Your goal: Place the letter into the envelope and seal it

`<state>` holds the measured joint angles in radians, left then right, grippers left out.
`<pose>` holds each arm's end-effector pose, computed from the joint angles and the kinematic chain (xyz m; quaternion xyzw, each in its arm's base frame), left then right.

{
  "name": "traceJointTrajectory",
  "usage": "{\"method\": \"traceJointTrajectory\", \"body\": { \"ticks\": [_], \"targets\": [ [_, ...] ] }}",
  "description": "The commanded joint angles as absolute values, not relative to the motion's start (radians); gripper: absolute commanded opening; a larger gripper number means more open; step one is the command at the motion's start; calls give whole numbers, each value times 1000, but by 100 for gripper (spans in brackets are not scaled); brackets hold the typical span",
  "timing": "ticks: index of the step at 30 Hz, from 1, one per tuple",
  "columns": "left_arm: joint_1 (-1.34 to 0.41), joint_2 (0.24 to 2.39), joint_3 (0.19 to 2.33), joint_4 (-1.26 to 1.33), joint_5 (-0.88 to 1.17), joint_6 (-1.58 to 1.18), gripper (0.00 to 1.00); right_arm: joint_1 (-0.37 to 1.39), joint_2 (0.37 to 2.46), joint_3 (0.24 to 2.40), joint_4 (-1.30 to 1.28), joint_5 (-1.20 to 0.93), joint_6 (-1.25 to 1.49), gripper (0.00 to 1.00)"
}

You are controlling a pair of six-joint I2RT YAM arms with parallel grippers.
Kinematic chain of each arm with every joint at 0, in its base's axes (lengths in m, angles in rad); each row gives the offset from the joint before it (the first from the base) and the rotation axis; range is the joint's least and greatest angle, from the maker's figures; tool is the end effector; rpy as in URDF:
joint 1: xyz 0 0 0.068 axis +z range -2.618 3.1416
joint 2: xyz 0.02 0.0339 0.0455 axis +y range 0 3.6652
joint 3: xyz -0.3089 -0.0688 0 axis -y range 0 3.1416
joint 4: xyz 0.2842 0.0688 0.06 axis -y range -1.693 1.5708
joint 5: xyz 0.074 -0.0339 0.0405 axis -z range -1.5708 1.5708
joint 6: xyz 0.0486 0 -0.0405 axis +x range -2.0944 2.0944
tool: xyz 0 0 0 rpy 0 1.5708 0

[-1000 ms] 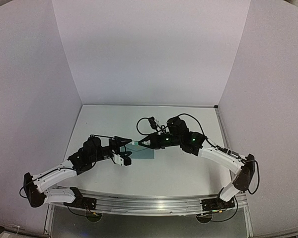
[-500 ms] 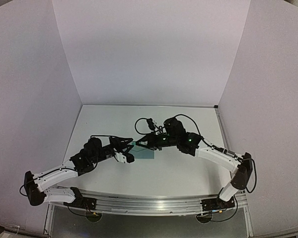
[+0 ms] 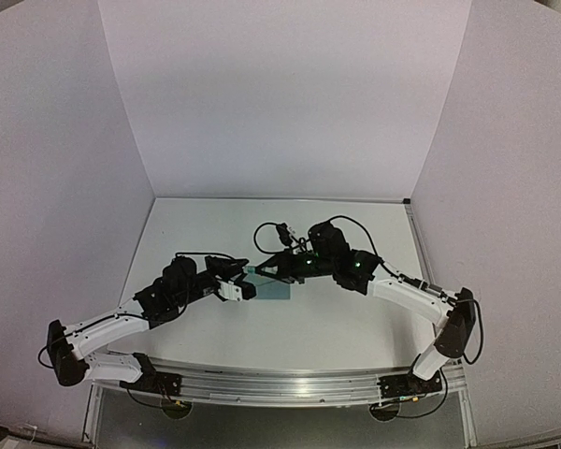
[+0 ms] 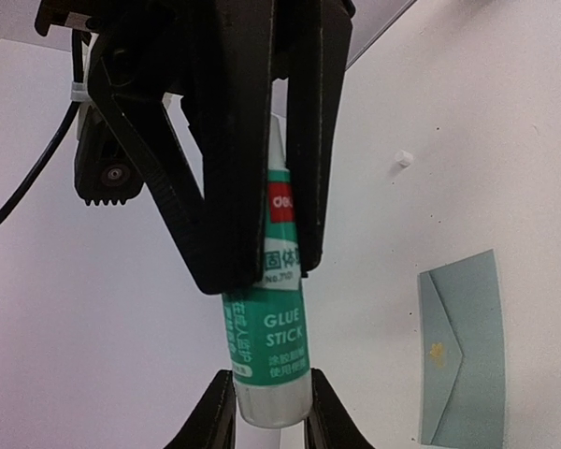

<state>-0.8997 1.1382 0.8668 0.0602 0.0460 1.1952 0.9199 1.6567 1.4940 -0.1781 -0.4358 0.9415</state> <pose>0.1849 -0.2365 0.3499 0.6807 0.3761 0.0748 0.6243 0.2551 0.3688 0.3950 -0.1161 0.7988 0.5573 0.1948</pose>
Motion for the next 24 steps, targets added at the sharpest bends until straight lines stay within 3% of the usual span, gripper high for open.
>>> {"method": "traceJointTrajectory", "body": {
  "ticks": [1,5,8,16,24],
  "targets": [
    [-900,1151,942,51,34,1174,19,925,1612,1494,-157,-420,936,0],
    [-900,1156,964,21,36,1161,9,925,1605,1486,-156,-419,937,0],
    [-900,1147,971,6,65,1167,7,925,1599,1477,-158,-414,940,0],
    [-900,1116,966,-86,129,1164,30,925,1613,1502,-158,-398,939,0],
    [-900,1139,1027,-123,118,1056,26,924,1621,1503,-156,-379,941,0]
  ]
}}
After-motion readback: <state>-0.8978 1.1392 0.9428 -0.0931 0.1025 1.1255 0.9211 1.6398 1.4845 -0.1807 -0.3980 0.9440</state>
